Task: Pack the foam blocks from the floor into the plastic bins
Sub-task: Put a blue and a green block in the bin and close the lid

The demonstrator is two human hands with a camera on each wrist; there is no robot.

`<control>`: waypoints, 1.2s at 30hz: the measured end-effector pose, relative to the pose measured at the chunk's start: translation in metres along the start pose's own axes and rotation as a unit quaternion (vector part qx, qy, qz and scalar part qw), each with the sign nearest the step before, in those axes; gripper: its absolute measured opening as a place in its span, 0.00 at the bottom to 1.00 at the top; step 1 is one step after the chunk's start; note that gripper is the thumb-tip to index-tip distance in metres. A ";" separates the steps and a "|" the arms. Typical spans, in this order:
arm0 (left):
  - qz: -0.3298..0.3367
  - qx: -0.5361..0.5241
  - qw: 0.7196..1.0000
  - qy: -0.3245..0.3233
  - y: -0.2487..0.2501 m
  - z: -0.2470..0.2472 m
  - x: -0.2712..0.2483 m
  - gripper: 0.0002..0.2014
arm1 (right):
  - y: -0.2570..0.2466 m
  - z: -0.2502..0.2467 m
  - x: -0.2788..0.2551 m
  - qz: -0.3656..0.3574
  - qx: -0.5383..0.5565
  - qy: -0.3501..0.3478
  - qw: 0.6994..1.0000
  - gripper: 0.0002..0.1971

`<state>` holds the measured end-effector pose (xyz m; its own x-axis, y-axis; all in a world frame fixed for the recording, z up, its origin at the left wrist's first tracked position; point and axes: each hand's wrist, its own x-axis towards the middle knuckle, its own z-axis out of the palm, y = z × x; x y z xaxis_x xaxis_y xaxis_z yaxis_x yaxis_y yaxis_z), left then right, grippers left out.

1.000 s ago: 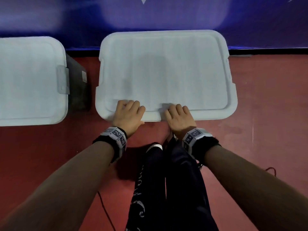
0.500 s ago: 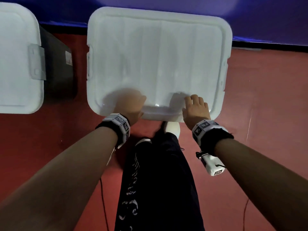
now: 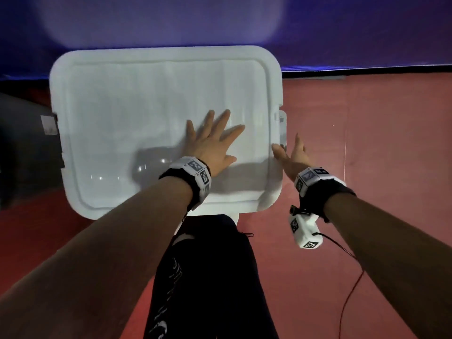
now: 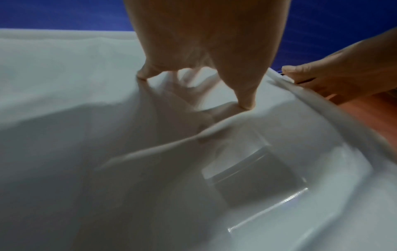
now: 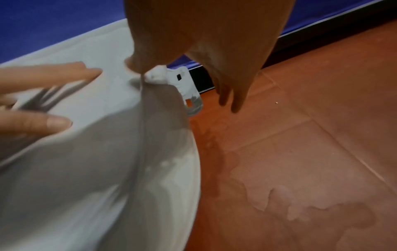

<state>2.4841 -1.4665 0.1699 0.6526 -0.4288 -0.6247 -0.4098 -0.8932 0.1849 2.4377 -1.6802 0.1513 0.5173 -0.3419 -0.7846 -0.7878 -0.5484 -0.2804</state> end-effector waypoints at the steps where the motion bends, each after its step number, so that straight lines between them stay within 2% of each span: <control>1: -0.007 -0.003 1.000 -0.012 0.001 0.002 0.007 0.39 | 0.002 -0.002 0.000 0.005 0.039 -0.023 0.999 0.51; 3: -0.019 0.008 0.999 -0.025 0.001 0.006 0.015 0.41 | 0.002 -0.006 0.003 0.014 0.119 -0.053 0.991 0.58; 5: -0.023 0.019 0.999 -0.029 0.001 0.010 0.017 0.42 | -0.003 -0.009 0.009 0.029 0.145 -0.068 0.987 0.53; 7: -0.023 0.029 0.999 -0.032 0.001 0.012 0.019 0.42 | -0.007 -0.008 0.012 0.017 0.107 -0.047 0.993 0.38; 9: -0.026 0.031 0.998 -0.040 0.001 0.011 0.019 0.42 | -0.008 -0.003 0.010 -0.002 0.094 -0.006 0.996 0.32; 13: -0.021 0.023 0.998 -0.049 0.002 0.007 0.016 0.41 | -0.016 0.005 -0.005 -0.053 0.068 0.030 0.996 0.21; 19: 0.011 -0.017 0.998 -0.067 -0.006 -0.007 0.011 0.40 | -0.035 0.020 -0.018 -0.055 -0.017 0.091 0.994 0.14; 22: 0.022 -0.036 0.998 -0.042 -0.022 -0.016 0.002 0.35 | -0.044 0.022 -0.026 -0.032 -0.061 0.119 0.991 0.14; 24: -0.014 -0.061 0.998 0.000 -0.037 -0.017 -0.006 0.33 | -0.049 0.027 -0.033 -0.045 -0.147 0.169 0.974 0.19; 26: -0.080 -0.100 0.990 0.054 -0.063 -0.012 -0.025 0.32 | -0.064 0.045 -0.047 -0.149 -0.222 0.200 0.943 0.26; 28: -0.144 -0.126 0.976 0.104 -0.097 -0.003 -0.048 0.31 | -0.089 0.068 -0.064 -0.273 -0.238 0.162 0.918 0.31; 30: -0.194 -0.140 0.962 0.134 -0.134 0.011 -0.075 0.32 | -0.116 0.091 -0.080 -0.328 -0.254 0.103 0.904 0.30; 33: -0.253 -0.168 0.934 0.186 -0.188 0.037 -0.110 0.32 | -0.153 0.125 -0.095 -0.349 -0.264 0.047 0.898 0.30; 36: -0.333 -0.221 0.892 0.213 -0.233 0.065 -0.138 0.32 | -0.185 0.165 -0.107 -0.352 -0.273 0.014 0.895 0.32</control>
<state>2.4481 -1.1899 0.1641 0.8791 0.2872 -0.3804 0.3878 -0.8950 0.2203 2.4731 -1.4160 0.1955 0.8350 0.2202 -0.5042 0.0128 -0.9239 -0.3823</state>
